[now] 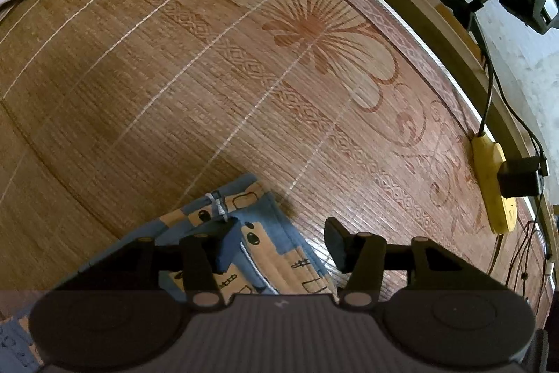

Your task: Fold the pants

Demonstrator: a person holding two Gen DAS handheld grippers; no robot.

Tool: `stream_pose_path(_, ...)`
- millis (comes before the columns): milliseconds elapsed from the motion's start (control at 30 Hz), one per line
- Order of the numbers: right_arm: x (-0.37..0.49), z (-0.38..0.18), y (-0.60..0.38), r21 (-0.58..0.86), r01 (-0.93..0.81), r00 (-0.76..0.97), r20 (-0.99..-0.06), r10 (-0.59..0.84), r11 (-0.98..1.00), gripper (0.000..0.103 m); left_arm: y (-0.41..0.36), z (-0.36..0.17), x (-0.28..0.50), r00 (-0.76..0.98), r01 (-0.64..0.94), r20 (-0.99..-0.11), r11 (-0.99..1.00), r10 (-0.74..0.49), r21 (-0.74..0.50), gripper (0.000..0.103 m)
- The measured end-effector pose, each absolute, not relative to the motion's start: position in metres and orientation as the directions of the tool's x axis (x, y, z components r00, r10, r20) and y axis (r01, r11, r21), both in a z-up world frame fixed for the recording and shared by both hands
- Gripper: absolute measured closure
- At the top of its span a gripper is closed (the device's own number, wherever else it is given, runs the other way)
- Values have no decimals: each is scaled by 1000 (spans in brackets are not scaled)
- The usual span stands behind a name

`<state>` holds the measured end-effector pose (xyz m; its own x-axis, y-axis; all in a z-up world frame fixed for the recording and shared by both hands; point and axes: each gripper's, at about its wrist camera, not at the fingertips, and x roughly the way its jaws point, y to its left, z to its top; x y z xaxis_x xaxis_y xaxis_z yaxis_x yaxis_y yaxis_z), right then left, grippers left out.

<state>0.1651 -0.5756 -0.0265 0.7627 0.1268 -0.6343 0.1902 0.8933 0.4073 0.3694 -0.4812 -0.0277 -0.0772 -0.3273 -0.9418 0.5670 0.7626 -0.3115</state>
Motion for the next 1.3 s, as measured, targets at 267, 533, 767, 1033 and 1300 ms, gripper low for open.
stream_pose_path(267, 161, -11, -559, 340, 97, 814, -568, 122, 935, 91, -481, -28, 372, -82, 552, -941, 771, -329, -318, 41)
stream_pose_path(533, 155, -7, -496, -44, -134, 825, -559, 87, 990, 92, -481, -29, 371, -87, 540, -950, 787, -300, -298, 41)
stream_pose_path(767, 155, -12, -484, -126, -174, 817, -573, 72, 977, 92, -484, -27, 365, -34, 558, -971, 801, -238, -216, 62)
stream_pose_path(1033, 146, -6, -475, -135, -224, 826, -553, 114, 965, 95, -456, -19, 359, -11, 558, -948, 785, -318, -270, 92)
stream_pose_path(1300, 132, 9, -456, -162, -278, 869, -463, 176, 947, 96, -368, 7, 352, 51, 415, -829, 767, -557, -490, 93)
